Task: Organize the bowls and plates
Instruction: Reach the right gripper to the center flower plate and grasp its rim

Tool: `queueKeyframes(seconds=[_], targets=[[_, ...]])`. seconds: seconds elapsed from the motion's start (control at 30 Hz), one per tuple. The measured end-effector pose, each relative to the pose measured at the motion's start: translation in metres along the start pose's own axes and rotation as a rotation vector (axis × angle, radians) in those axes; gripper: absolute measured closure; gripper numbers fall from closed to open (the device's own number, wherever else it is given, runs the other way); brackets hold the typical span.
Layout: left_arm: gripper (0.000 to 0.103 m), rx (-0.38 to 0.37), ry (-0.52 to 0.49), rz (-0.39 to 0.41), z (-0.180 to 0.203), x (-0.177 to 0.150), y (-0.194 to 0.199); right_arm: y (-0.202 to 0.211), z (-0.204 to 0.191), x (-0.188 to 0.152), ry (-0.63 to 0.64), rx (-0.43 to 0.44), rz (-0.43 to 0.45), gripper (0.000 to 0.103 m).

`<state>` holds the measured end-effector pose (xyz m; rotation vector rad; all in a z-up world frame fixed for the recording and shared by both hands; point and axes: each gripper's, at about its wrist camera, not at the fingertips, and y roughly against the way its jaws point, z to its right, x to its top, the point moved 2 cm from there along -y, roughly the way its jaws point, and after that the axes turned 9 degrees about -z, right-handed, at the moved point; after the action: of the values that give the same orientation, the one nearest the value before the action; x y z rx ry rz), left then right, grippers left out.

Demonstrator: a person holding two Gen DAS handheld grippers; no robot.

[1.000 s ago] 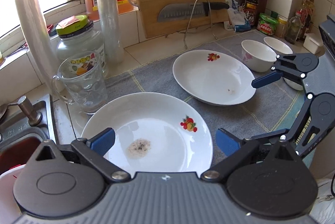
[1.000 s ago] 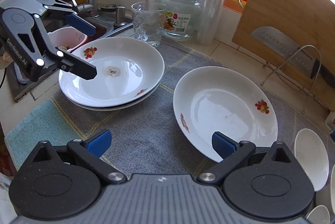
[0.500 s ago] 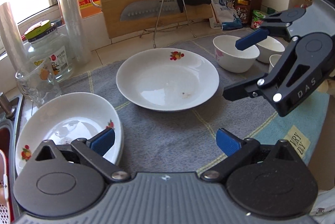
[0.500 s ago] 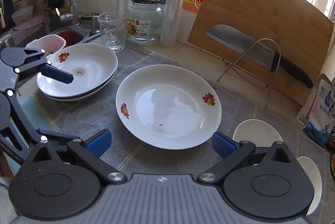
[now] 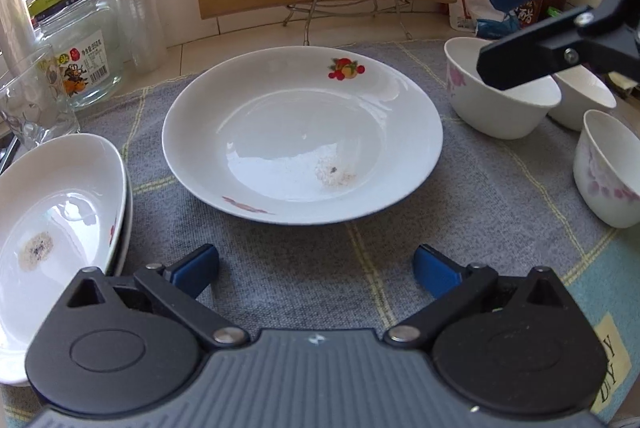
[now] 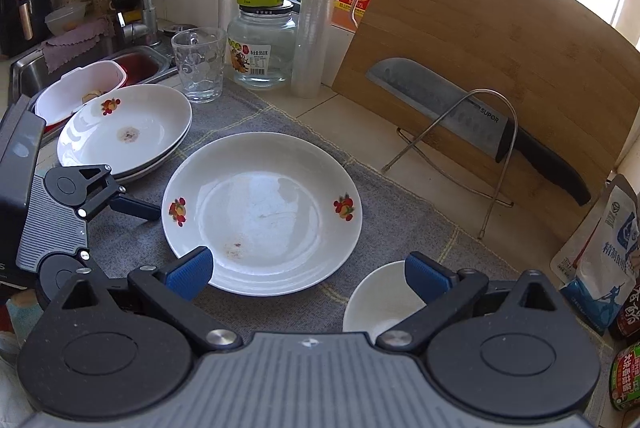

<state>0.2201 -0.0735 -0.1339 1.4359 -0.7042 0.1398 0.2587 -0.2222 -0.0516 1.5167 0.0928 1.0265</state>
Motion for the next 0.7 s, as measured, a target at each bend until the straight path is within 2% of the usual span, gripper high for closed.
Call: queueKeyframes(seconds=[0.33, 0.7], targets=[[0.0, 0.018, 0.043, 0.054, 0.0, -0.003, -0.001, -0.035, 0.02, 0.037, 0.134, 0.058, -0.032, 0.0], [0.0, 0.057, 0.084, 0.087, 0.004, 0.001, -0.003, -0.11, 0.04, 0.074, 0.216, 0.23, -0.15, 0.0]])
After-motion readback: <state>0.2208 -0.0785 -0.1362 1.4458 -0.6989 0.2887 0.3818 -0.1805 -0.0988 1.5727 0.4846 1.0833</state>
